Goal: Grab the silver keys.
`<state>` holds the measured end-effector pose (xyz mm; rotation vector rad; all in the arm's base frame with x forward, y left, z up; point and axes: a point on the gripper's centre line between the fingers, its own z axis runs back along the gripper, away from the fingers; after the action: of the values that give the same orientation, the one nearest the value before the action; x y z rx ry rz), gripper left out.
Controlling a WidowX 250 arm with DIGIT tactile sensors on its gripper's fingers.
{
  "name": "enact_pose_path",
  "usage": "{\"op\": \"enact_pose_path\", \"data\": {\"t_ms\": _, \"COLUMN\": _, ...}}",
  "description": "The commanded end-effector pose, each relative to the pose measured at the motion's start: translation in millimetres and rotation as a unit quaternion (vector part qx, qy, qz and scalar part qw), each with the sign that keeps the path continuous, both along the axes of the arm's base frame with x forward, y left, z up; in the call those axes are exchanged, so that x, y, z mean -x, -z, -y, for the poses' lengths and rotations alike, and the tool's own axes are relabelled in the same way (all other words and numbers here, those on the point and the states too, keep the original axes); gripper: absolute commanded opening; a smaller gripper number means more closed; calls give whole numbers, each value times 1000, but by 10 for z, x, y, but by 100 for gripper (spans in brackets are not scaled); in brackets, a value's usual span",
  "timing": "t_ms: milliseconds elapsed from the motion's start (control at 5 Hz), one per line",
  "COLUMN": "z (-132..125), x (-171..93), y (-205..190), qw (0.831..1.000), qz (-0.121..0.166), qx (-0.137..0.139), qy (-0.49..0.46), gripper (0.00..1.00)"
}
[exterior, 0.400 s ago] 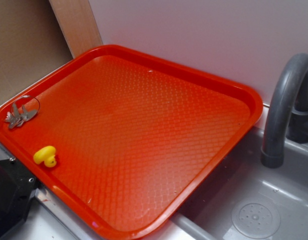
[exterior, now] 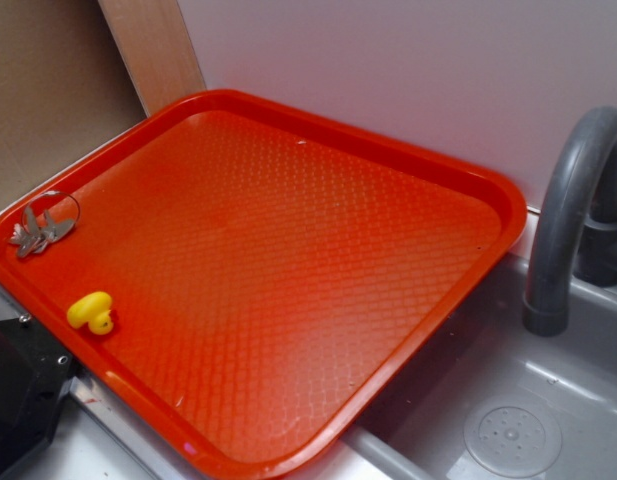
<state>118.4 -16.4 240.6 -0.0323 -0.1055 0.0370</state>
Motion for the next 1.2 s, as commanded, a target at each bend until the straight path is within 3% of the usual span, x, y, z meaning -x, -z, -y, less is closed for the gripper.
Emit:
{"op": "enact_pose_path", "data": {"t_ms": 0, "z": -621, "x": -885, "y": 48, "qw": 994, "qz": 58, "qx": -39, "qy": 89, "gripper": 100}}
{"op": "enact_pose_path", "data": {"t_ms": 200, "z": -1124, "x": -886, "y": 179, "qw": 995, "qz": 46, "qx": -47, "qy": 74, "gripper": 100}}
{"op": "enact_pose_path", "data": {"t_ms": 400, "z": -1501, "x": -656, "y": 432, "qw": 998, "qz": -11, "qx": -67, "qy": 15, "gripper": 100}}
{"op": "enact_pose_path", "data": {"t_ms": 600, "z": -1670, "x": -457, "y": 798, "qw": 993, "qz": -69, "qx": -95, "qy": 1, "gripper": 100}}
{"op": "enact_pose_path", "data": {"t_ms": 1000, "z": -1670, "x": -457, "y": 798, "qw": 993, "qz": -69, "qx": -95, "qy": 1, "gripper": 100}}
